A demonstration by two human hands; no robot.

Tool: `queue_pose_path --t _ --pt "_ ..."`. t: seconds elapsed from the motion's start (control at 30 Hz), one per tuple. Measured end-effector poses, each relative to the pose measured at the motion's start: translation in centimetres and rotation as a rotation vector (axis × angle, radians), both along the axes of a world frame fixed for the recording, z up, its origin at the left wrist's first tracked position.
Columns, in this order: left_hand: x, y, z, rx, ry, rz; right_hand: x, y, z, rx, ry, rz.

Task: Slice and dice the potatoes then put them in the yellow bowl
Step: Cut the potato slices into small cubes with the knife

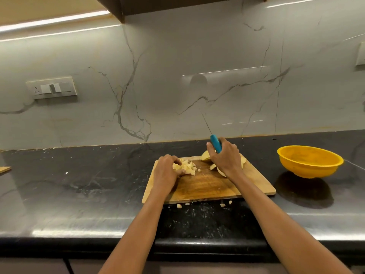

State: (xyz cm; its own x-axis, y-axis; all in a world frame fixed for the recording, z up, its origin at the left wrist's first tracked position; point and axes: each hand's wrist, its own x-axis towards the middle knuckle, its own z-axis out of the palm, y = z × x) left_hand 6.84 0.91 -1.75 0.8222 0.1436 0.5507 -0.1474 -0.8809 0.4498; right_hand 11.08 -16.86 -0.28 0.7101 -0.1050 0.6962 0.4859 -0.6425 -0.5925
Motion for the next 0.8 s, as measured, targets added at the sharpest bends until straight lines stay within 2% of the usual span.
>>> queue_pose_path --t 0.23,0.3,0.37,0.47,0.57,0.8 --pt "0.4 0.5 -0.3 -0.115 -0.095 -0.095 0.3 -0.8 -0.1 0.174 0.064 -0.017" --pt "0.4 0.4 -0.3 -0.064 -0.058 -0.140 0.1 -1.0 0.1 0.235 0.022 -0.024" --pt "0.5 0.1 -0.4 0.106 0.036 -0.160 0.0 -1.2 0.4 0.286 -0.027 -0.041" --pt "0.5 -0.3 -0.4 0.269 0.072 -0.092 0.2 -1.5 0.5 0.346 -0.029 -0.051" --pt "0.6 -0.4 -0.5 0.300 0.032 -0.047 0.4 -1.5 0.2 0.352 -0.017 -0.046" --pt "0.8 -0.3 -0.4 0.235 0.022 -0.054 0.4 -1.3 -0.4 0.293 -0.028 -0.046"
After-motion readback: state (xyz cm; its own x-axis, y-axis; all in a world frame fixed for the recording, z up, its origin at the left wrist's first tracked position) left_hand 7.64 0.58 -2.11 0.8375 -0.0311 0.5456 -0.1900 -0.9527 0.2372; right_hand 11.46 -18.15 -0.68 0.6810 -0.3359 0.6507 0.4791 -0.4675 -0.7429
